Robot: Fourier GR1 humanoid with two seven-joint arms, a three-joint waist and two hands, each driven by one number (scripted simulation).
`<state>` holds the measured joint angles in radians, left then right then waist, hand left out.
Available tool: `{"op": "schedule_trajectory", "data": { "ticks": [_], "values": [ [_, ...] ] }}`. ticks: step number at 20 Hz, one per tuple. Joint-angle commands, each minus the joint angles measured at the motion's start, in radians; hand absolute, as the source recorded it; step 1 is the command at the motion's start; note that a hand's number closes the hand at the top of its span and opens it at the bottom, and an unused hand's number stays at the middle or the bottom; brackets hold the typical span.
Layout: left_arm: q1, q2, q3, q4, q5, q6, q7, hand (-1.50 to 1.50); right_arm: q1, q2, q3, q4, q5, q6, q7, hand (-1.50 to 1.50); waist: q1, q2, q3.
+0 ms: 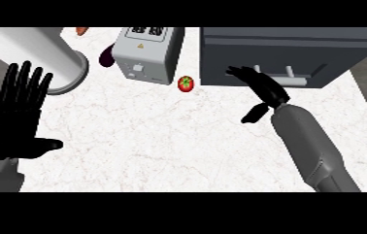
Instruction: Pick up the cup, place it into the drawer and close the drawer
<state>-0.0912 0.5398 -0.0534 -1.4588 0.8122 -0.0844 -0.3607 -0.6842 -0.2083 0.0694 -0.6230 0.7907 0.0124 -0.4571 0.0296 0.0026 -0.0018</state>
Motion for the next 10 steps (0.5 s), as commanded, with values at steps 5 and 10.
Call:
{"op": "schedule_trajectory", "data": {
  "ticks": [5,10],
  "values": [
    [0.010,-0.026,0.016,0.035,-0.020,-0.065,-0.027,-1.50,-0.212,-0.061,-0.085,0.329,0.002,-0.004,-0.095,-1.50,0.025,0.020,0.004],
    [-0.003,-0.032,-0.004,0.013,-0.031,-0.065,-0.002,-1.50,-0.292,-0.090,-0.112,0.403,-0.006,0.027,-0.084,-1.50,0.049,0.028,0.005]
  ]
}}
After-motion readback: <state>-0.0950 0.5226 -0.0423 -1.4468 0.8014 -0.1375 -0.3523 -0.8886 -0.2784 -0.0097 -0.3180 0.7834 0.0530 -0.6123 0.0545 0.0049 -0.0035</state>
